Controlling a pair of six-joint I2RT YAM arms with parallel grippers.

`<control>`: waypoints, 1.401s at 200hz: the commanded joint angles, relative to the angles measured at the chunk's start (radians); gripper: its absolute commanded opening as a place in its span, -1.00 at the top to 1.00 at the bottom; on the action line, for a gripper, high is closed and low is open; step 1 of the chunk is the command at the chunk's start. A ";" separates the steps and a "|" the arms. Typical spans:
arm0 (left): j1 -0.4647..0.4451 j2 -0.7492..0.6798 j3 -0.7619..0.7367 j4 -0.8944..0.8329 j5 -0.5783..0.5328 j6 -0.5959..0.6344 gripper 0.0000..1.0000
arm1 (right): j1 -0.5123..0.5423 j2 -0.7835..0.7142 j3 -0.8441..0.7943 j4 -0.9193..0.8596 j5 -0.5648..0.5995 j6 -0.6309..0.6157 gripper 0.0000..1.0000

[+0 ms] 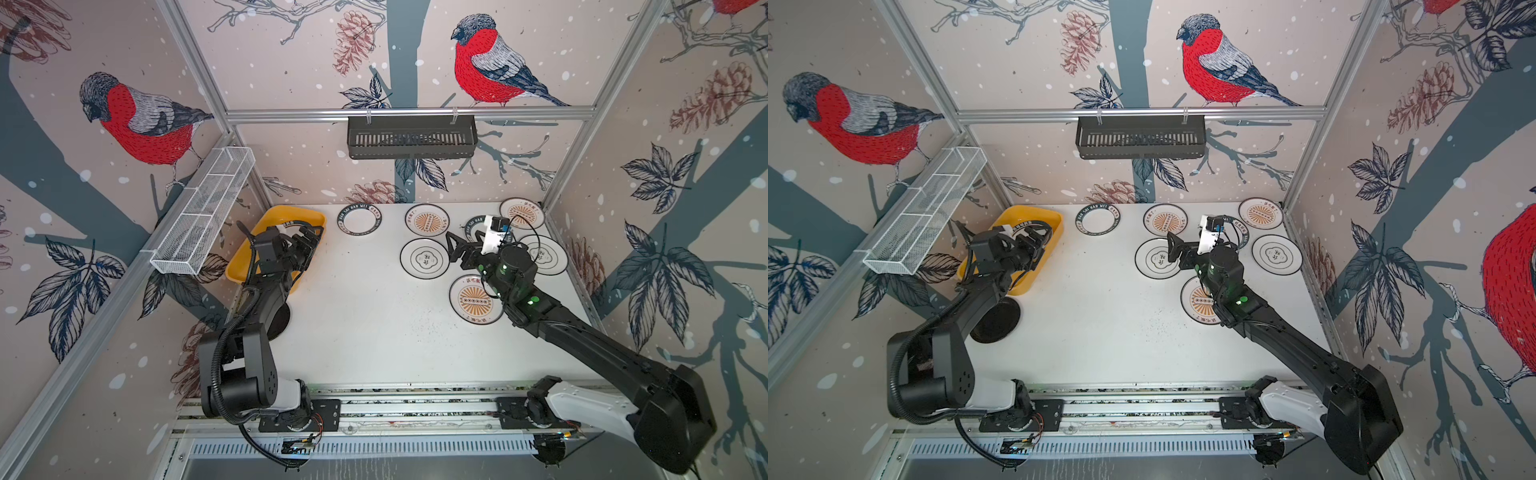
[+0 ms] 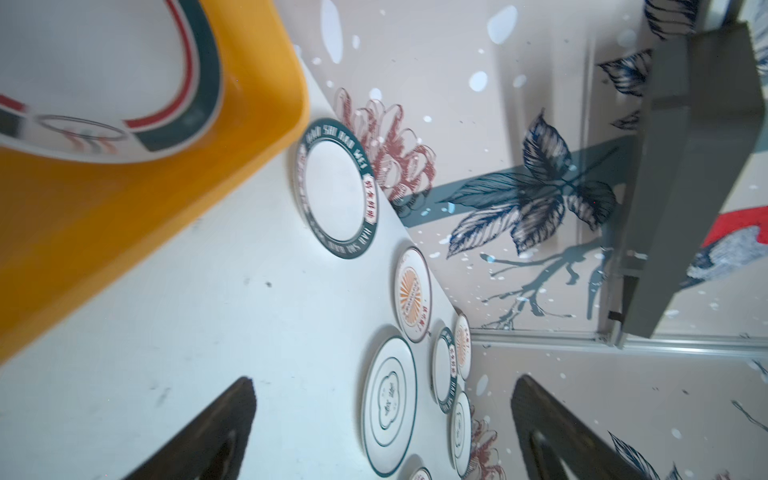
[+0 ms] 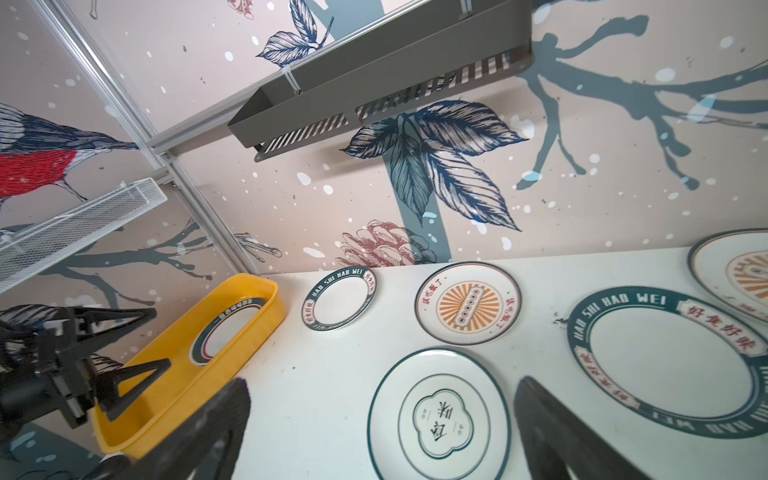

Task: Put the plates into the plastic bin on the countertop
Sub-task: 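Move the left gripper to the small HAO SHI HAO WEI plate and pinch its rim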

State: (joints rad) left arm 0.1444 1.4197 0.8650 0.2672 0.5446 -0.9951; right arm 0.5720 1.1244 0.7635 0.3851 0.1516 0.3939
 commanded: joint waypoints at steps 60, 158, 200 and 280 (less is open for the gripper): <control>-0.206 0.230 0.226 0.040 -0.106 -0.030 -0.92 | -0.096 -0.015 -0.012 0.015 -0.088 0.014 -0.99; -0.258 0.593 0.357 0.097 -0.217 -0.198 -0.76 | -0.134 -0.040 -0.034 -0.028 -0.078 0.080 -0.99; -0.258 0.691 0.454 0.045 -0.247 -0.214 -0.74 | -0.144 -0.019 -0.012 -0.066 -0.052 0.092 -0.99; -0.258 0.841 0.582 -0.003 -0.318 -0.241 -0.60 | -0.153 0.023 0.016 -0.062 -0.082 0.092 -0.99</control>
State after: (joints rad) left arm -0.1139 2.2097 1.3788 0.3477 0.2771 -1.2411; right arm 0.4225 1.1416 0.7685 0.3149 0.0772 0.4763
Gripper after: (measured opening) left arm 0.816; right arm 0.995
